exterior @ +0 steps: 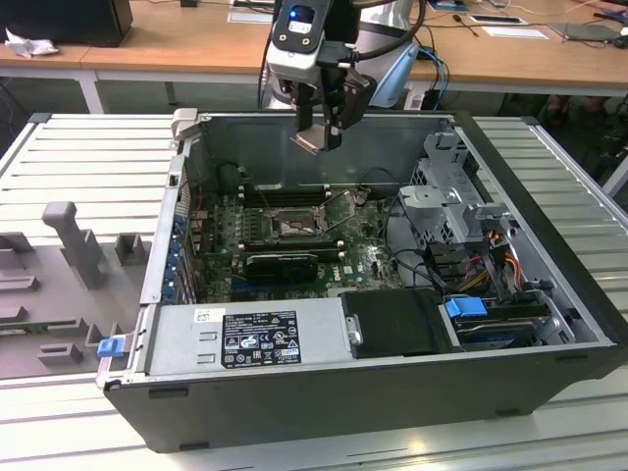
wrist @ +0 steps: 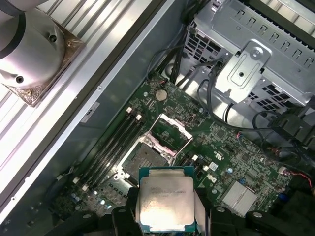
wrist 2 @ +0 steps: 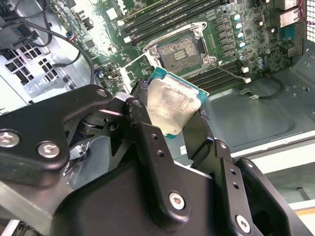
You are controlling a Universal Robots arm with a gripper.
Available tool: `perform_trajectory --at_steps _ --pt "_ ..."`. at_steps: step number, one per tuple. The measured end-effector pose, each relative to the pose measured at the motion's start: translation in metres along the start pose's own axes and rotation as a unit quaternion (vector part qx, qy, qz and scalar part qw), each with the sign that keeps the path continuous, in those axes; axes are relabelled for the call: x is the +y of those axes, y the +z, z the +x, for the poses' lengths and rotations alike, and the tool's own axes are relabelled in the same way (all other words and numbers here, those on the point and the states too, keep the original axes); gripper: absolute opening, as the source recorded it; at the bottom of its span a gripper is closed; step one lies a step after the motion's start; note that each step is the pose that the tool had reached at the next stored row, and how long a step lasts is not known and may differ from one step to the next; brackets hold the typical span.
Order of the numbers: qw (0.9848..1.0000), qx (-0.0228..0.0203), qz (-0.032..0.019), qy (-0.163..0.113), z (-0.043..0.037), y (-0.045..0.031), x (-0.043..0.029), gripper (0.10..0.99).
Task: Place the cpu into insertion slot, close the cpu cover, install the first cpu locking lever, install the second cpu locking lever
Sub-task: 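Place the cpu into insertion slot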
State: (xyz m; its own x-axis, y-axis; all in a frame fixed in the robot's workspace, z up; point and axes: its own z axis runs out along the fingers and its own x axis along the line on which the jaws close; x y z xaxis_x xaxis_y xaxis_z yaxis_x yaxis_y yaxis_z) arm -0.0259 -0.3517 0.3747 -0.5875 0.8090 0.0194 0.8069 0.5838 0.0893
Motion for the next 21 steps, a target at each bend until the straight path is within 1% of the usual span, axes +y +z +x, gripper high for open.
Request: perform_trajectory --at_steps 10,13,18,21 --pt "0.9994 -0.0031 -0.0007 0.035 0.0000 0.0000 0.0000 0.525" --pt "0.9987 -0.0045 -0.0010 0.051 0.0000 0.0000 0.0000 0.525" --pt "0.9978 -0.0059 -0.0013 0.065 0.0000 0.0000 0.0000 0.525" --pt "0.9964 -0.0076 -0.0017 0.084 0.0000 0.0001 0.0000 0.525"
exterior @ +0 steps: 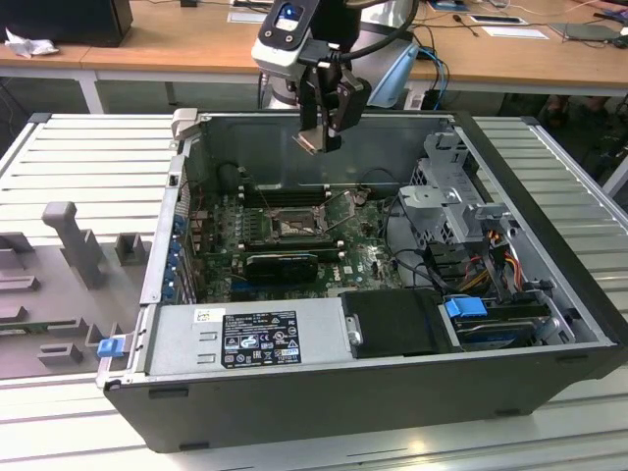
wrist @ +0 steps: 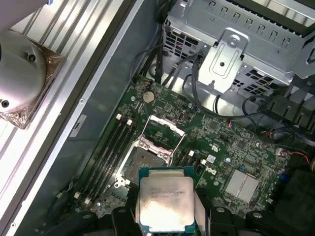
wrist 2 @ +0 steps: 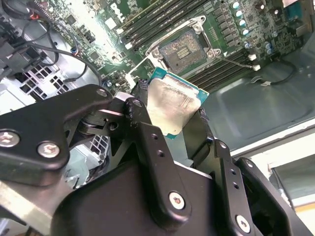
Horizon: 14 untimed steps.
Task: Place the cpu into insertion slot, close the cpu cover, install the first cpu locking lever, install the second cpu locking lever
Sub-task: 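Place the cpu into insertion slot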
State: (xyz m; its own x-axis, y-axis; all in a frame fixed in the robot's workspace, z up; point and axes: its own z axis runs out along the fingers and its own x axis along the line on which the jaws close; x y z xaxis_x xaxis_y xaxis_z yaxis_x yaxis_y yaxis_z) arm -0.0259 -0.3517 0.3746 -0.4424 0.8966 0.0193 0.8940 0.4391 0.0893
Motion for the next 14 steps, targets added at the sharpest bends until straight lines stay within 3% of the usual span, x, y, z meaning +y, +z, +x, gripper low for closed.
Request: perform_trajectory --at_steps 6,11,14 --pt "0.9988 -0.0045 -0.0009 0.049 0.0000 0.0006 -0.0001 0.525" --pt "0.9954 -0.0087 -0.0017 0.095 0.0000 0.0012 -0.0003 0.525" --pt "0.9942 -0.0097 -0.0020 0.108 0.0001 0.0016 -0.0006 0.525"
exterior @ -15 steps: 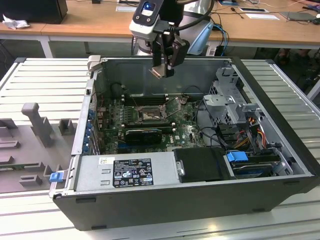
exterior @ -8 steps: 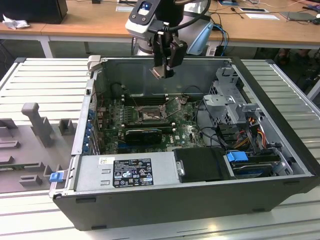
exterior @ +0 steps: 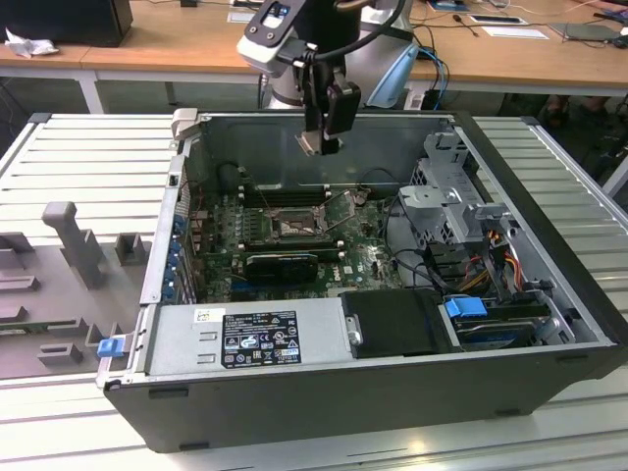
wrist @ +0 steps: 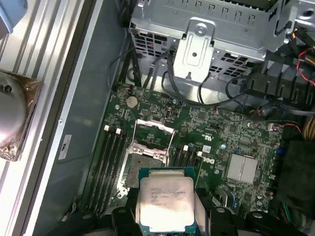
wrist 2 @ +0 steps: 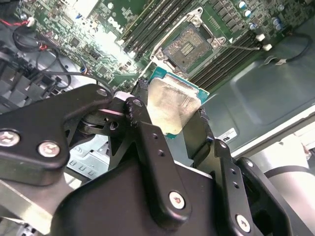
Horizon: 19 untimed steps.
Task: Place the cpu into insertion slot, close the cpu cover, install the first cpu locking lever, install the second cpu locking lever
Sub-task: 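Place the cpu into insertion slot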
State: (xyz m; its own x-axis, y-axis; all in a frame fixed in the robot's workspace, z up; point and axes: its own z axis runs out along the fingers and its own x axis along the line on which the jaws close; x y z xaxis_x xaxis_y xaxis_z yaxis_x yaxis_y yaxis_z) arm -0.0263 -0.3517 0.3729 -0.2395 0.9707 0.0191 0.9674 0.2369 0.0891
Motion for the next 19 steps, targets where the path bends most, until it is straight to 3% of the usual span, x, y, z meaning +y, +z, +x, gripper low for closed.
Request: perform_trajectory --at_steps 11,19 --pt "1.0000 -0.0003 0.0010 0.006 -0.0001 0.0055 -0.0005 0.525" --pt "0.9991 -0.0034 0.0003 0.042 -0.0001 0.0063 -0.0006 0.525"
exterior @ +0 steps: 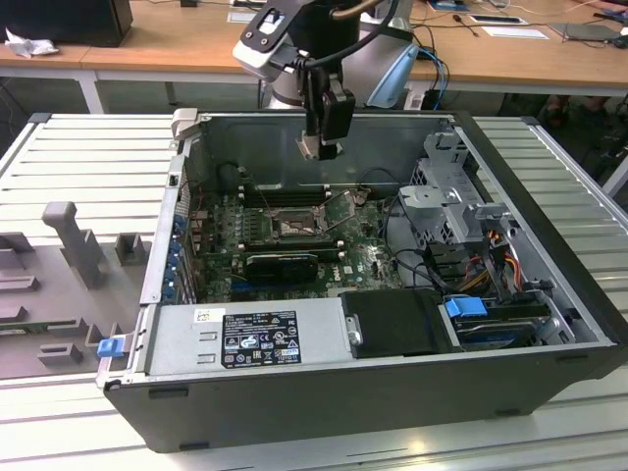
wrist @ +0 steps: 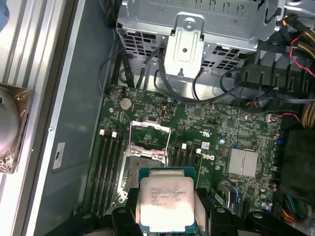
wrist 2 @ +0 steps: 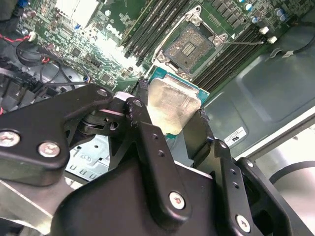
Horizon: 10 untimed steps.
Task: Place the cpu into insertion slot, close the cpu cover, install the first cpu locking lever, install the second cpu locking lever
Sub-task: 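Place the cpu into insertion slot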
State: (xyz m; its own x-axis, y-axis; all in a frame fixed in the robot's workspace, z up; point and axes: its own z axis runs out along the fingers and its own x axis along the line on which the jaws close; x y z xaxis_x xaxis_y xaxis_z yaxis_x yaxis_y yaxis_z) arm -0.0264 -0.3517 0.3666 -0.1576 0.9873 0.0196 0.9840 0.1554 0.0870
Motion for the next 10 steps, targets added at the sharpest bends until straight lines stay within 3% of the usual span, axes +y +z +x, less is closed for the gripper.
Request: perform_trajectory --at_steps 10 --pt "0.9988 -0.0043 -0.0010 0.049 0.0000 0.0011 -0.0001 0.525"
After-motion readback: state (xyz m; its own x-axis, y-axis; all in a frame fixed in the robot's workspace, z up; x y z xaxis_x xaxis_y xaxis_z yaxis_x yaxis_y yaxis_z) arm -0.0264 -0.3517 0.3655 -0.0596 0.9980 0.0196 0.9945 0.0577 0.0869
